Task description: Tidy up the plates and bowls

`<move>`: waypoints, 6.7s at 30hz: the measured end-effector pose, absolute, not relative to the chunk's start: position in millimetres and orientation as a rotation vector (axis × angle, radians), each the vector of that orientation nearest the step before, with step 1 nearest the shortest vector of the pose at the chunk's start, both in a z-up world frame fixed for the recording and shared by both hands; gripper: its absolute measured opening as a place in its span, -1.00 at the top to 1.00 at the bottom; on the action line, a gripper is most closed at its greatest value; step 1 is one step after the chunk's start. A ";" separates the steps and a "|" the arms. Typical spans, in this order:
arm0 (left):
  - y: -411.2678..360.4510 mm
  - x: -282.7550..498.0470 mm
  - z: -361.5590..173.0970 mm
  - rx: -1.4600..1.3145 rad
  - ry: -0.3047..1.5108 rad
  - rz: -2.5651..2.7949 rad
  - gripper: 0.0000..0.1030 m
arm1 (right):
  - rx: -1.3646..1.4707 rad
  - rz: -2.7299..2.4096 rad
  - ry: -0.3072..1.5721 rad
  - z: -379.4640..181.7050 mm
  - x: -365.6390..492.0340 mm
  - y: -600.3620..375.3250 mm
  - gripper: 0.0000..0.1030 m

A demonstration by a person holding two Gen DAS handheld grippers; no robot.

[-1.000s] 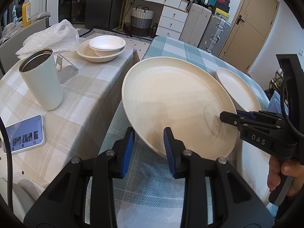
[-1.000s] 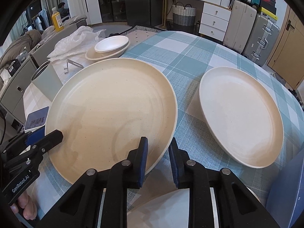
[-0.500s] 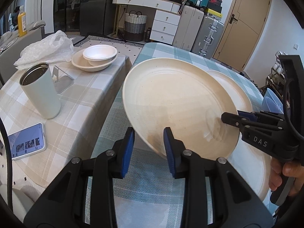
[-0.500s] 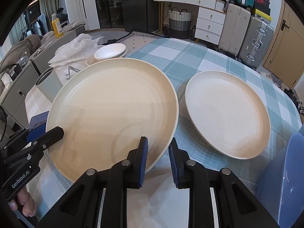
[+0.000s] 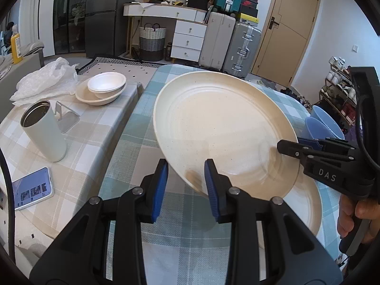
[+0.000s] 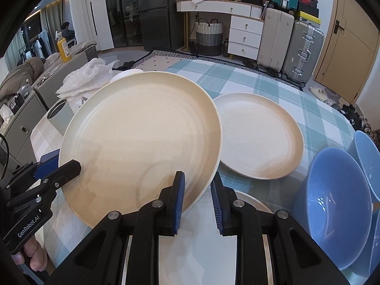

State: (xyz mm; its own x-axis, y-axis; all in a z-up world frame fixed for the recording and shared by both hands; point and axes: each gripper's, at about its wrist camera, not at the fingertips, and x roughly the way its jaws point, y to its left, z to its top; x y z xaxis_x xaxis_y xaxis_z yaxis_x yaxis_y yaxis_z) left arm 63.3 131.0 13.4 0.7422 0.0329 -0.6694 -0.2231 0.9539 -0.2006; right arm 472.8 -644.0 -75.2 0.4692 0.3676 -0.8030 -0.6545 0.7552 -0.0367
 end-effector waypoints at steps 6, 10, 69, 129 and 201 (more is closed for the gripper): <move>110.7 57.1 27.3 -0.249 0.715 0.115 0.45 | -0.350 0.618 0.865 -60.9 461.8 -663.9 0.56; 99.2 54.1 33.9 -0.231 0.715 0.098 0.45 | -0.324 0.605 0.862 -53.4 456.9 -678.0 0.56; 14.9 54.6 -4.0 -0.027 0.899 -0.061 0.45 | -0.189 0.452 1.003 -106.1 410.1 -764.9 0.53; 14.4 55.8 -8.3 -0.104 0.944 -0.153 -0.47 | -0.127 0.451 0.952 -88.7 393.7 -796.9 -0.53; 64.0 283.3 13.8 -0.255 0.948 0.110 -0.96 | -0.242 0.552 1.040 -42.2 678.1 -738.1 -0.99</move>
State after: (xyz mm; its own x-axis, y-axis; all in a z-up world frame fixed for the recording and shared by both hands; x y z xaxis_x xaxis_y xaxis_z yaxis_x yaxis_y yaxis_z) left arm 283.3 64.0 13.8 0.5804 -0.0178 -0.8141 -0.2046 0.9645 -0.1669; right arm 678.1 -738.1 -42.2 0.3865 0.3174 -0.8659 -0.5398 0.8391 0.0666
